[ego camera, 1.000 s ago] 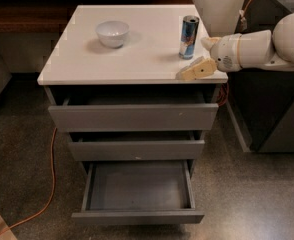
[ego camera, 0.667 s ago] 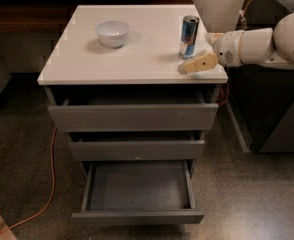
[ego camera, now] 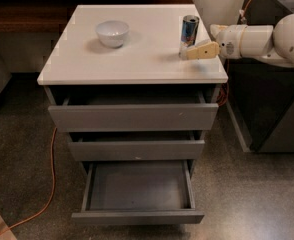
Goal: Place redbull can into bottom drawer
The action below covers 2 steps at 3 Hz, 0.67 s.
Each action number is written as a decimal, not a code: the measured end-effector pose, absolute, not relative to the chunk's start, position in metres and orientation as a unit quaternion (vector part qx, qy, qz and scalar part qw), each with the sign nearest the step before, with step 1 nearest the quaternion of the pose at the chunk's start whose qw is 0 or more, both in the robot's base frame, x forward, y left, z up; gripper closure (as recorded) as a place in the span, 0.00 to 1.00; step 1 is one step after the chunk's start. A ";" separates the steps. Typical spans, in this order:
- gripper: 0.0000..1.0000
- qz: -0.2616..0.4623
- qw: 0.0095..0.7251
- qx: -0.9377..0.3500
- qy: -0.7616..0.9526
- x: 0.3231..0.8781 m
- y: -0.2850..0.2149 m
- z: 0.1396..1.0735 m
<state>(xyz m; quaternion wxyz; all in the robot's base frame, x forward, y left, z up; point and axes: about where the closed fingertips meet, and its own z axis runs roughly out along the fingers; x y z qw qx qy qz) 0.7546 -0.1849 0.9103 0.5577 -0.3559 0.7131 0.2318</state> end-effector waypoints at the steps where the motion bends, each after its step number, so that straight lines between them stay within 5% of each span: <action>1: 0.00 0.237 0.573 -0.342 0.706 0.773 -0.188 0.913; 2: 0.00 0.241 0.583 -0.330 0.702 0.792 -0.188 0.914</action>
Offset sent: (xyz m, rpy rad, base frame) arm 0.0664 -0.0127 0.0079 0.1017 -0.0482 -0.0623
